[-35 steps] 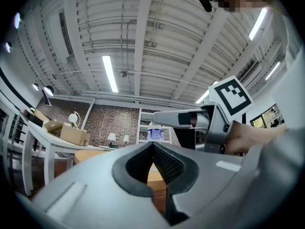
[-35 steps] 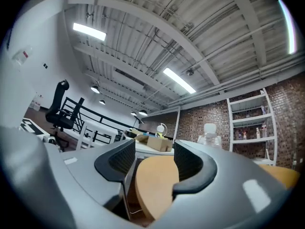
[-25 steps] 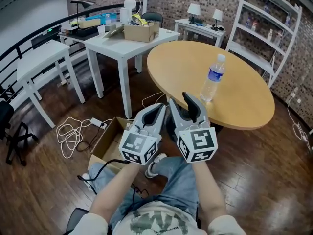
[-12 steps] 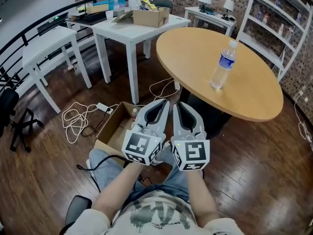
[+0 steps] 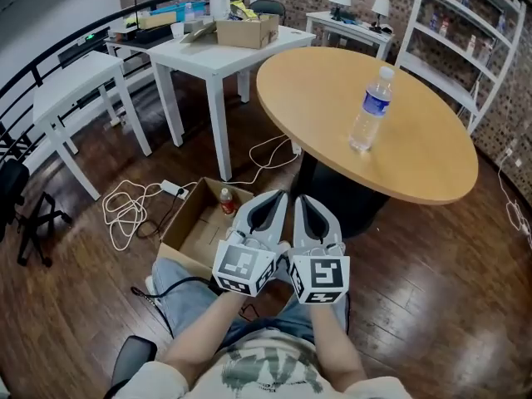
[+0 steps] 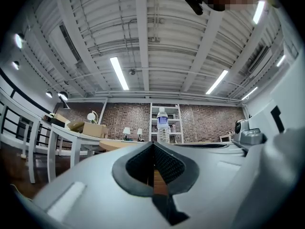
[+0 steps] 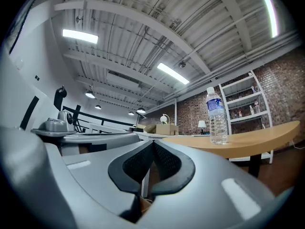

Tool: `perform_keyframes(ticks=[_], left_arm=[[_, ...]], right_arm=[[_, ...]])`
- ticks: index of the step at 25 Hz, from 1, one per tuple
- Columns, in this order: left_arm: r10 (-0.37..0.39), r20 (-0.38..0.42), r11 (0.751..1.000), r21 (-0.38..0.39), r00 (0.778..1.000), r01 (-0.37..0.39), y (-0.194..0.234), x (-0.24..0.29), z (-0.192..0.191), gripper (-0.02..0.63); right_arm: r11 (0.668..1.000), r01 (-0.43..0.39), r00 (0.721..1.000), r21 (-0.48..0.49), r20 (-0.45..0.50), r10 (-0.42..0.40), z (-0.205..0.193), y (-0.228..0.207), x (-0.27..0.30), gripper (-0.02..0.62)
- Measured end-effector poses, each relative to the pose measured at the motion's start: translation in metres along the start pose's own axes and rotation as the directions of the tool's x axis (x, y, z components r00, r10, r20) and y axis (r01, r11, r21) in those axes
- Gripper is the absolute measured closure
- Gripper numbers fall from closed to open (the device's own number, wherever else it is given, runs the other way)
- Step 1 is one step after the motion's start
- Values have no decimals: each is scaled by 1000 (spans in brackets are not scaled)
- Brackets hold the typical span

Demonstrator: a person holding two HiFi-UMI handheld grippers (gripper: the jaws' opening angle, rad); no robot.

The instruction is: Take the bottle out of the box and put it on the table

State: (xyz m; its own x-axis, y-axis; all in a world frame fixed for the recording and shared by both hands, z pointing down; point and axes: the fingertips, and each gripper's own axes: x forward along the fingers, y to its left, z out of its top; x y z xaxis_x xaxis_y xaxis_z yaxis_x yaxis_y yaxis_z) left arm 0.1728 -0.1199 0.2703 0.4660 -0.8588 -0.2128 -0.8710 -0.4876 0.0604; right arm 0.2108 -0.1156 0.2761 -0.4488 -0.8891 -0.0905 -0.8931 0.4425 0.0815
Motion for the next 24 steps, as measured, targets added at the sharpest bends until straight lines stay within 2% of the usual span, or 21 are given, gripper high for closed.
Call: perform_keyframes(ticks=[24], left_arm=[[-34, -26, 999, -3, 999, 34, -13, 6, -14, 606]], right_arm=[[1000, 5, 1000, -18, -25, -6, -8, -13, -4, 595]])
